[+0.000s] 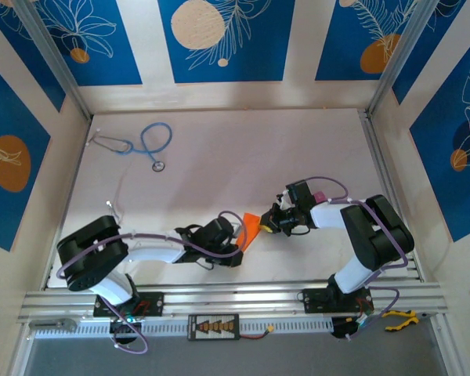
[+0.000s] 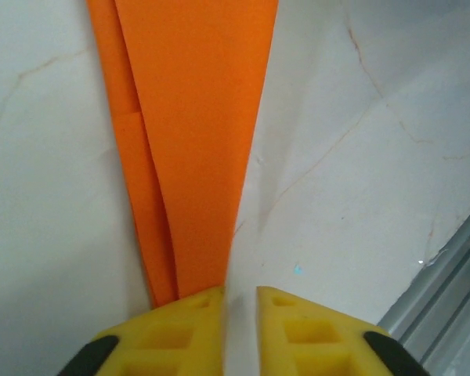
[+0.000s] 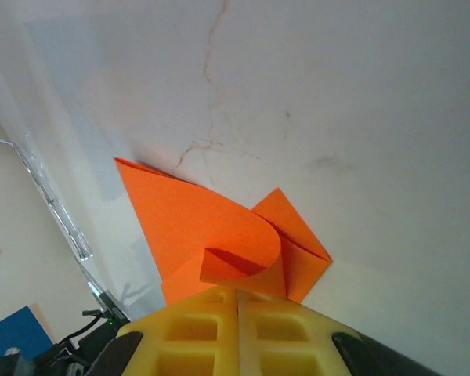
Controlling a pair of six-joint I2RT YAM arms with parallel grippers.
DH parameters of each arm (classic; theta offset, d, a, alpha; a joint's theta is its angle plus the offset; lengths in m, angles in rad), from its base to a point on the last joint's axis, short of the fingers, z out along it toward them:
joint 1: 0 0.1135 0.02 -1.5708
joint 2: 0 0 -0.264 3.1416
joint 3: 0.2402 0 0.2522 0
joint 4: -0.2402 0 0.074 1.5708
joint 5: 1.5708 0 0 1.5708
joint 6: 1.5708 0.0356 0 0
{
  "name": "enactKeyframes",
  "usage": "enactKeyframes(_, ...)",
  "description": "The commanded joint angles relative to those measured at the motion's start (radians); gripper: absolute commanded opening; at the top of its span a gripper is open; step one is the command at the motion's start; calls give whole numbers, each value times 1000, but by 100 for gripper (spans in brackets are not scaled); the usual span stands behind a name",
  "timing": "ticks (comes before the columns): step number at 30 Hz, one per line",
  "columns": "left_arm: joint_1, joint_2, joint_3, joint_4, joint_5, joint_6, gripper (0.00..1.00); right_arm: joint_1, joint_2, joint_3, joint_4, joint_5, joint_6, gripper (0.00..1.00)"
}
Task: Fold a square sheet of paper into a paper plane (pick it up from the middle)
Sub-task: Fold the wing for the fifth time at the center of the table.
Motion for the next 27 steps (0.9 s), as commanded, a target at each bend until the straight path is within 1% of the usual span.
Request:
enactKeyframes(1,-9,-75,33,-41,-20,19,23,12,27,15,-57,41,-21,0)
enactKeyframes(3,-3,-97,60,-44,-50,35,28,18,26,15,-60,45,-18,0)
enactKeyframes(5,14,-91,84,-34,-62,48,31,21,29,16,-57,46,-17,0)
enactKeyframes(9,62,-6,137,-39,-70,71,31,26,37,22,-56,46,-15,0)
enactKeyframes(12,88,66,165,-13,-45,80,30,28,41,27,-56,39,-15,0)
enactKeyframes(16,93,154,222,-93,-76,104,24,29,37,29,-62,37,-18,0)
enactKeyframes(21,93,224,203,-121,-67,79,12,29,6,33,-65,40,-36,0)
enactKeyframes(24,92,234,154,-87,-41,53,6,28,-11,64,-136,97,-77,0)
enactKeyframes(27,93,218,95,-51,-36,21,3,17,-8,89,-180,163,-108,0)
